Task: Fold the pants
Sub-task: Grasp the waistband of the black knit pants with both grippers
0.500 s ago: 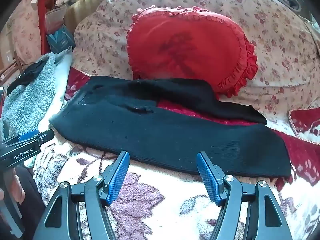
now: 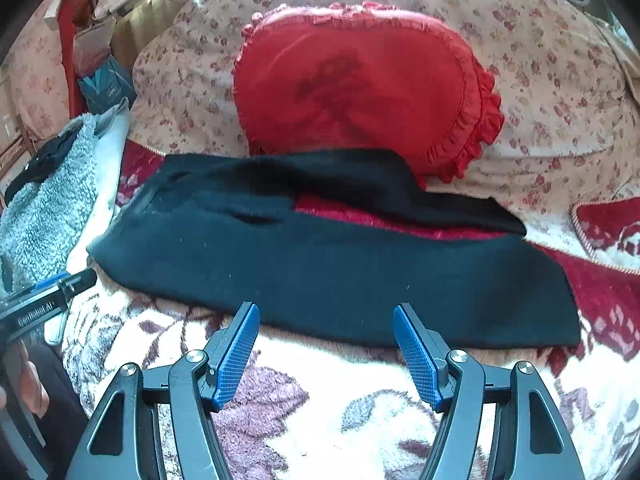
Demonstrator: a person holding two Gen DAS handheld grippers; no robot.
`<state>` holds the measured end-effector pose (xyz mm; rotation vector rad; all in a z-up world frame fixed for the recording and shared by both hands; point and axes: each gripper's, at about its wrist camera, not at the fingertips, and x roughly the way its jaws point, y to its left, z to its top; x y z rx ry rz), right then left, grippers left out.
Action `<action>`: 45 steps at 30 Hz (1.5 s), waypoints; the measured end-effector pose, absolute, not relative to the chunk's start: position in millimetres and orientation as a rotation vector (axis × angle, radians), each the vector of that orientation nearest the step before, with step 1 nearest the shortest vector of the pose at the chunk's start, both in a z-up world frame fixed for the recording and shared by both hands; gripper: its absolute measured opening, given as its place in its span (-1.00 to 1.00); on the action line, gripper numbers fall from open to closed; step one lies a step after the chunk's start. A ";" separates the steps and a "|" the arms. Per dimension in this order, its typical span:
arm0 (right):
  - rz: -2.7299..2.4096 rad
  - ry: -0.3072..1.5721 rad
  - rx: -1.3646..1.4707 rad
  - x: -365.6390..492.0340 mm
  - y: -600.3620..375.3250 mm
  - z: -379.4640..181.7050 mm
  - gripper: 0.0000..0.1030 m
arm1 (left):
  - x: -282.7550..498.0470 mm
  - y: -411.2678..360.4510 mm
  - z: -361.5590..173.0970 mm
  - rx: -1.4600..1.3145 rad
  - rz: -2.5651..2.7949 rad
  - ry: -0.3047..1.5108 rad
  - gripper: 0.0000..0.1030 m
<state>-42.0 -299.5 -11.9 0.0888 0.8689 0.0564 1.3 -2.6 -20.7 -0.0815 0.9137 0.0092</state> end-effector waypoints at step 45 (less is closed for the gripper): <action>0.348 0.818 -0.073 1.7 -231.6 -41.2 -0.89 | 71.6 38.4 -27.7 -0.376 0.021 0.981 -0.84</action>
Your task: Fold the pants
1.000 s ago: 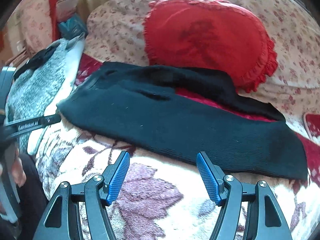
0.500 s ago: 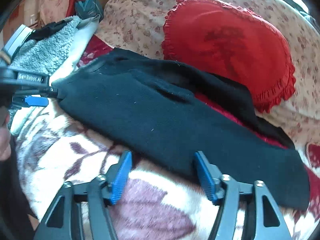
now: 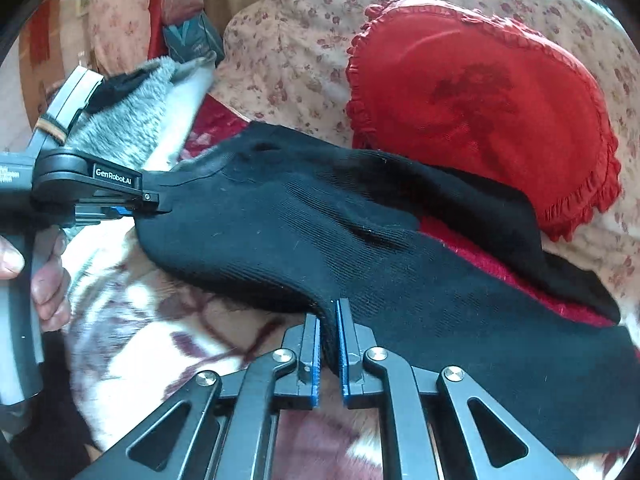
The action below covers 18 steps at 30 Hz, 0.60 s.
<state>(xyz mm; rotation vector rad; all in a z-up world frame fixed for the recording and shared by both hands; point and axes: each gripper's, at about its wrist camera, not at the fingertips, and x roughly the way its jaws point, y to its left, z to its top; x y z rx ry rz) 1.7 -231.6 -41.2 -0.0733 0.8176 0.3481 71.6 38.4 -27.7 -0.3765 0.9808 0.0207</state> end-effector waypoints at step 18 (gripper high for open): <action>0.458 0.948 -0.039 -56.0 -200.9 -31.2 -0.62 | 6.7 78.3 -25.4 -0.283 0.080 1.032 -0.69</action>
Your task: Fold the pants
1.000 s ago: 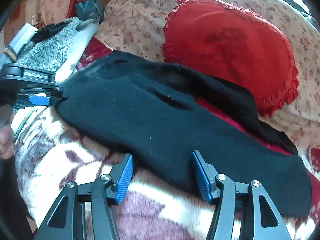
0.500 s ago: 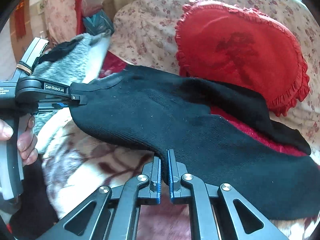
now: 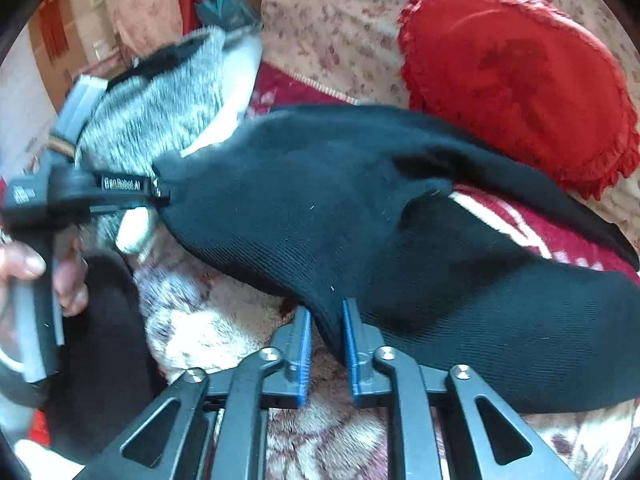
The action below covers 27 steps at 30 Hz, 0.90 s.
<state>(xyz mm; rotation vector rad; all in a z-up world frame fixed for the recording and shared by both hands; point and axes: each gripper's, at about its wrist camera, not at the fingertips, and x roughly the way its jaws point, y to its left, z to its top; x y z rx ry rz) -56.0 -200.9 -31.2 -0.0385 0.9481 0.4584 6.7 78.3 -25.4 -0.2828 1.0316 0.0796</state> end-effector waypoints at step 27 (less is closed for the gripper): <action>-0.160 1.004 0.077 -22.8 -439.3 -28.0 -0.13 | 24.0 -91.9 -17.8 -0.043 -0.235 1.046 -0.13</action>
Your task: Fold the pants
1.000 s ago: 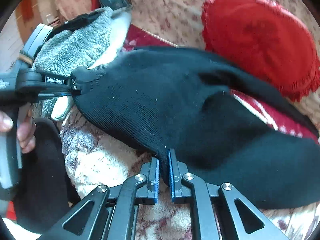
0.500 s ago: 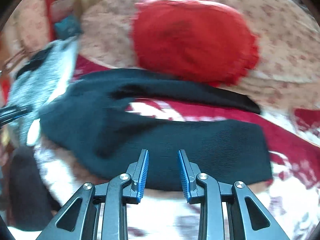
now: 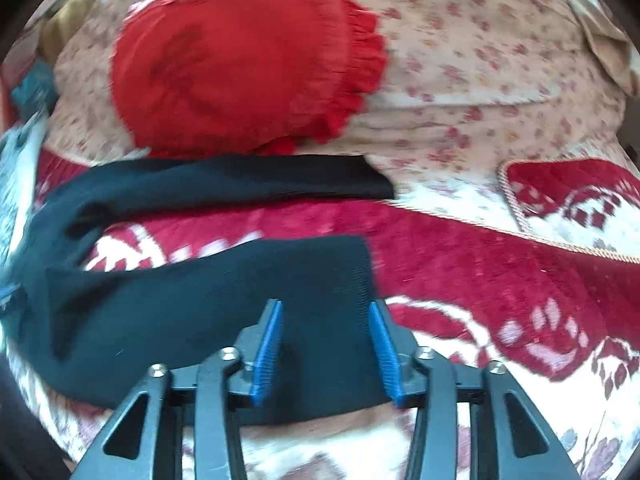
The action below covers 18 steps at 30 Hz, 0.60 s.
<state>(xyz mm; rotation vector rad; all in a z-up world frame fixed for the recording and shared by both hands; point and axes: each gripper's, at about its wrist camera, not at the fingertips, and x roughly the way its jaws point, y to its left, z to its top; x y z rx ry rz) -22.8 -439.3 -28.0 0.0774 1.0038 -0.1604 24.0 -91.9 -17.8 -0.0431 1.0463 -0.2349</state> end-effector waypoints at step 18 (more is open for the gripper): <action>-0.199 0.995 0.068 -51.3 -467.7 0.2 -0.90 | 11.1 -68.8 -7.0 -0.049 -0.197 1.003 -0.02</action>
